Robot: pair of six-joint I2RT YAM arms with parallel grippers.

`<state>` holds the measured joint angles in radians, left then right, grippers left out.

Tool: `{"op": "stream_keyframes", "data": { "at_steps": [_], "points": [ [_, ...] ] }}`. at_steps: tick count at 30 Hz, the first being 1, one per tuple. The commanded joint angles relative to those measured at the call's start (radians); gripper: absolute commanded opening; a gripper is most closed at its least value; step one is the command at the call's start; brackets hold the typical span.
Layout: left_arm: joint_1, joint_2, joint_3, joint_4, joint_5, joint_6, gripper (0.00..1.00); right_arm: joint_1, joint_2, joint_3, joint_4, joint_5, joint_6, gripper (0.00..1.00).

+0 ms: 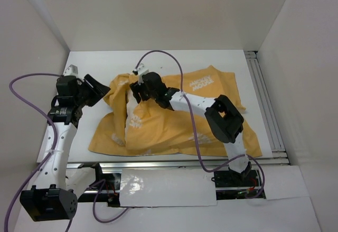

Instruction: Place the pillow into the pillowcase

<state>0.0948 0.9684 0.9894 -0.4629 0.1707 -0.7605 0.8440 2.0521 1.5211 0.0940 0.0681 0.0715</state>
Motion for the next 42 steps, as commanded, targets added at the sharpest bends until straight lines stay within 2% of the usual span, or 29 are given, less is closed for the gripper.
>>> {"op": "stream_keyframes", "data": {
  "at_steps": [1,2,3,8,10,16,18,22,27,30,33,36,38,39,40,42],
  "points": [
    [-0.017,-0.010,-0.020,0.011,0.010,0.033,0.66,-0.017,-0.026,0.074,0.015,0.036,0.014,0.76],
    [-0.017,-0.010,-0.020,-0.011,-0.005,0.033,0.69,-0.017,-0.049,0.074,-0.008,0.036,0.014,0.83],
    [-0.017,-0.010,-0.020,-0.028,-0.019,0.033,0.70,-0.026,-0.064,0.059,-0.020,0.013,0.014,0.84],
    [-0.036,-0.020,-0.044,-0.062,-0.048,0.033,0.70,-0.026,-0.190,-0.065,-0.054,-0.033,0.028,0.88],
    [-0.070,-0.001,-0.080,-0.051,-0.048,0.023,0.66,-0.026,-0.259,-0.104,-0.054,-0.051,0.028,0.88],
    [-0.228,0.134,-0.089,-0.051,-0.160,0.007,0.60,-0.026,-0.351,-0.145,-0.137,-0.125,0.056,0.75],
    [-0.268,0.203,-0.098,-0.051,-0.230,-0.002,0.53,-0.017,-0.351,-0.156,-0.157,-0.148,0.056,0.72],
    [-0.302,0.337,-0.098,-0.078,-0.309,-0.002,0.46,0.009,-0.325,-0.145,-0.224,-0.166,0.056,0.72],
    [-0.336,0.426,-0.058,-0.138,-0.431,-0.059,0.46,0.036,-0.262,-0.107,-0.254,-0.140,0.059,0.74],
    [-0.345,0.460,-0.058,-0.149,-0.467,-0.083,0.46,0.036,-0.231,-0.107,-0.254,-0.151,0.059,0.78],
    [-0.354,0.521,-0.045,-0.158,-0.488,-0.095,0.46,0.046,-0.207,-0.087,-0.263,-0.174,0.059,0.87],
    [-0.374,0.590,-0.020,-0.184,-0.514,-0.105,0.46,0.046,-0.167,-0.075,-0.263,-0.185,0.071,0.87],
    [-0.386,0.616,-0.006,-0.194,-0.524,-0.114,0.37,0.046,-0.153,-0.061,-0.272,-0.197,0.080,0.87],
    [-0.386,0.628,0.008,-0.194,-0.534,-0.123,0.29,0.046,-0.139,-0.052,-0.272,-0.209,0.080,0.87],
    [-0.386,0.648,0.023,-0.206,-0.543,-0.123,0.03,0.046,-0.139,-0.042,-0.272,-0.209,0.080,0.87],
    [-0.386,0.648,0.043,-0.246,-0.575,-0.152,0.00,0.046,-0.116,-0.032,-0.281,-0.209,0.089,0.87]
  ]
}}
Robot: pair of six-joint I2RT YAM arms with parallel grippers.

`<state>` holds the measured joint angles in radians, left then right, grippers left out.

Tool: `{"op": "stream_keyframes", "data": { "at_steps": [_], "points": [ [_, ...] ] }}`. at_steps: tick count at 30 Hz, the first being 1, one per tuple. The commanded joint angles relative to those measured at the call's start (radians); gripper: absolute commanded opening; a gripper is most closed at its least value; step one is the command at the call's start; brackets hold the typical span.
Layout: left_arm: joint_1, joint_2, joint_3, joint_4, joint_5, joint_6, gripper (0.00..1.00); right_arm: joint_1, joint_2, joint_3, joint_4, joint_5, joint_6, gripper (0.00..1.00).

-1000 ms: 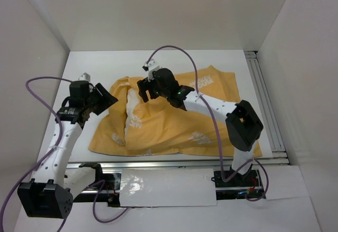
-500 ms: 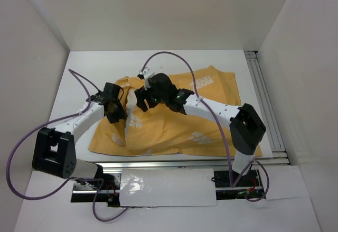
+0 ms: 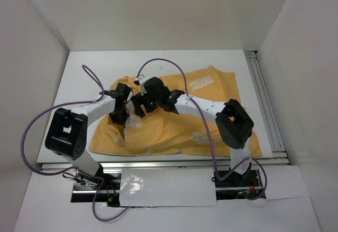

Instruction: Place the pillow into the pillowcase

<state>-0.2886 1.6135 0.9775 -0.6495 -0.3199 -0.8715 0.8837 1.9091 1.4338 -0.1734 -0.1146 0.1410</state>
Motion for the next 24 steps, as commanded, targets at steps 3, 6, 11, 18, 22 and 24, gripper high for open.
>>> {"op": "stream_keyframes", "data": {
  "at_steps": [3,6,11,18,22,24],
  "points": [
    [-0.012,-0.052,0.079,-0.076,-0.116,-0.050,0.00,0.015,0.036,0.065,-0.014,-0.026,0.020,0.84],
    [-0.021,-0.200,0.079,-0.076,-0.136,-0.029,0.00,0.015,0.056,0.074,-0.003,-0.016,0.031,0.78],
    [-0.032,-0.478,0.020,0.037,-0.088,0.057,0.00,0.015,0.091,0.086,0.006,-0.002,0.049,0.74],
    [-0.041,-0.670,-0.045,0.191,0.128,0.166,0.00,0.015,0.125,0.117,0.037,0.065,0.068,0.69],
    [-0.041,-0.528,-0.013,0.094,0.013,0.151,0.34,0.006,0.087,0.067,0.057,0.076,0.068,0.69],
    [-0.041,-0.465,0.000,0.102,-0.002,0.219,0.55,0.006,0.078,0.048,0.057,0.076,0.077,0.69]
  ]
}}
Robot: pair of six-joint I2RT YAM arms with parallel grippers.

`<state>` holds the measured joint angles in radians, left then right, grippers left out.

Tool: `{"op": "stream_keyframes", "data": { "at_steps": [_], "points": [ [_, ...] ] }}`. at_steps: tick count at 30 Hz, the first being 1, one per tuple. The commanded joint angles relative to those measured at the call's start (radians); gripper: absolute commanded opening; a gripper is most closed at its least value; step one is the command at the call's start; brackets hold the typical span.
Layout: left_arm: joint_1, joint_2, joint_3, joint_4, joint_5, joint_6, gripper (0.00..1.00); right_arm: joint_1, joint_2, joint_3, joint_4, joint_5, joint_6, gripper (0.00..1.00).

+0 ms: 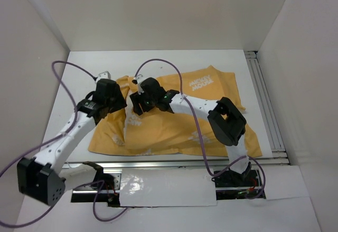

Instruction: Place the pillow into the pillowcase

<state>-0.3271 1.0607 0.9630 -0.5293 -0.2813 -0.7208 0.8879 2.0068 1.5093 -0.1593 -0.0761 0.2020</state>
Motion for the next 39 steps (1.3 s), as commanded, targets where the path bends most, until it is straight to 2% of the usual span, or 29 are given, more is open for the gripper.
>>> {"op": "stream_keyframes", "data": {
  "at_steps": [1,2,8,14,19,22,23,24,26,32,33,39],
  "points": [
    [-0.003,0.135,0.014,-0.005,-0.041,0.086,0.62,0.002,-0.020,-0.027,0.043,0.038,0.016,0.69],
    [-0.003,0.156,0.000,0.009,-0.088,0.095,0.67,-0.007,-0.020,-0.027,0.032,0.026,0.016,0.69],
    [0.020,0.258,-0.030,0.215,0.007,0.230,0.63,-0.018,0.009,0.012,0.001,-0.030,0.016,0.69],
    [0.051,0.386,0.006,0.169,-0.104,0.201,0.57,-0.049,0.009,0.012,0.001,-0.099,0.016,0.69],
    [0.051,0.472,0.025,0.178,-0.131,0.156,0.52,-0.049,0.009,0.012,0.001,-0.108,0.016,0.69],
    [0.051,0.518,0.045,0.167,-0.159,0.130,0.38,-0.049,0.018,0.012,-0.009,-0.108,0.016,0.69],
    [0.051,0.518,0.055,0.167,-0.168,0.118,0.18,-0.049,0.018,0.012,-0.009,-0.108,0.016,0.69],
    [0.051,0.518,0.065,0.158,-0.177,0.104,0.04,-0.058,0.018,0.012,-0.020,-0.108,0.016,0.69],
    [0.051,0.518,0.074,0.134,-0.177,0.104,0.00,-0.058,0.036,0.023,-0.020,-0.108,0.016,0.69],
    [0.042,0.333,0.063,0.130,-0.099,0.135,0.00,-0.058,0.069,0.058,-0.020,-0.119,0.016,0.65],
    [0.042,0.249,0.037,0.141,-0.050,0.156,0.00,-0.058,0.069,0.071,-0.011,-0.129,0.016,0.61],
    [0.033,-0.019,-0.015,0.221,0.183,0.211,0.00,-0.058,0.112,0.110,0.047,-0.159,0.036,0.49]
  ]
}}
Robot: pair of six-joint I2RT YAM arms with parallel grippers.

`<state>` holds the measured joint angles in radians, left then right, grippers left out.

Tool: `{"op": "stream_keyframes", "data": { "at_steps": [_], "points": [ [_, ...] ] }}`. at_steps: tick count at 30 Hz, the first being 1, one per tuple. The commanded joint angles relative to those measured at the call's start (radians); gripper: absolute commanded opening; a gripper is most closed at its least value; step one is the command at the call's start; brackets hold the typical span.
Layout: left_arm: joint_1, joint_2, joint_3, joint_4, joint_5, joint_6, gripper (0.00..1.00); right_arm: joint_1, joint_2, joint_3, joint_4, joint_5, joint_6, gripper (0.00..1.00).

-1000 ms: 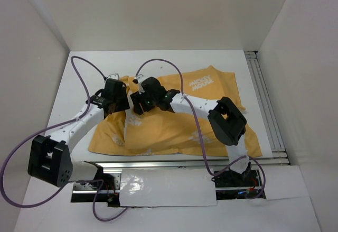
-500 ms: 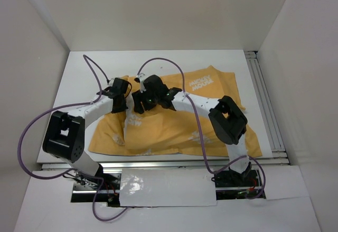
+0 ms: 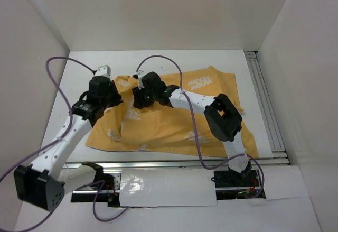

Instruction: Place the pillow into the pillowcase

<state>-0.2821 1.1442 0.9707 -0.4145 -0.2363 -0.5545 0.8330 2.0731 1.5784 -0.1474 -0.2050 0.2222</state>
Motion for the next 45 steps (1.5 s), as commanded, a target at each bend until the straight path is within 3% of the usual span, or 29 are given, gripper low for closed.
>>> {"op": "stream_keyframes", "data": {
  "at_steps": [1,3,6,9,10,11,13,15,22,23,24,33,36,40,44,45],
  "points": [
    [-0.012,-0.128,-0.023,0.123,0.208,0.056,0.00,-0.003,0.045,0.051,0.035,-0.039,0.016,0.47],
    [-0.022,-0.162,-0.012,0.135,0.290,0.056,0.00,-0.003,0.070,0.090,0.035,-0.048,0.016,0.37],
    [-0.031,-0.162,0.011,0.135,0.399,0.045,0.00,-0.003,0.070,0.100,0.098,-0.071,0.040,0.34],
    [-0.031,-0.109,0.020,0.135,0.414,0.024,0.00,-0.012,0.058,0.100,0.159,-0.106,0.054,0.34],
    [-0.031,-0.088,0.034,0.120,0.363,-0.004,0.04,-0.012,0.044,0.086,0.173,-0.135,0.066,0.41],
    [-0.031,-0.063,0.045,0.090,0.329,-0.018,0.18,-0.012,0.029,0.059,0.186,-0.145,0.075,0.48],
    [-0.031,-0.015,0.081,-0.036,0.252,-0.079,0.23,-0.023,-0.040,0.019,0.186,-0.154,0.075,0.57],
    [-0.031,0.038,0.094,-0.160,0.126,-0.154,0.32,-0.032,-0.114,-0.032,0.139,-0.111,0.057,0.60],
    [-0.031,-0.026,0.060,-0.296,-0.067,-0.295,0.70,-0.032,-0.290,-0.155,0.009,0.076,0.012,0.75],
    [-0.031,-0.038,0.050,-0.343,-0.096,-0.336,0.80,-0.032,-0.306,-0.165,0.000,0.122,0.012,0.77],
    [-0.031,-0.047,0.049,-0.366,-0.112,-0.358,1.00,-0.032,-0.317,-0.175,-0.010,0.140,0.012,0.79],
    [-0.031,-0.089,-0.122,-0.379,-0.097,-0.406,1.00,-0.032,-0.349,-0.195,-0.083,0.121,0.002,0.79],
    [-0.031,-0.075,-0.147,-0.369,-0.116,-0.420,0.95,-0.032,-0.338,-0.184,-0.083,0.070,0.002,0.79],
    [-0.031,-0.043,-0.156,-0.346,-0.165,-0.432,0.78,-0.032,-0.326,-0.164,-0.092,0.058,-0.007,0.79],
    [-0.031,0.017,-0.156,-0.336,-0.201,-0.432,0.56,-0.032,-0.317,-0.164,-0.110,0.058,-0.007,0.79],
    [-0.031,0.028,-0.156,-0.336,-0.201,-0.432,0.46,-0.032,-0.317,-0.164,-0.110,0.058,-0.007,0.79]
  ]
}}
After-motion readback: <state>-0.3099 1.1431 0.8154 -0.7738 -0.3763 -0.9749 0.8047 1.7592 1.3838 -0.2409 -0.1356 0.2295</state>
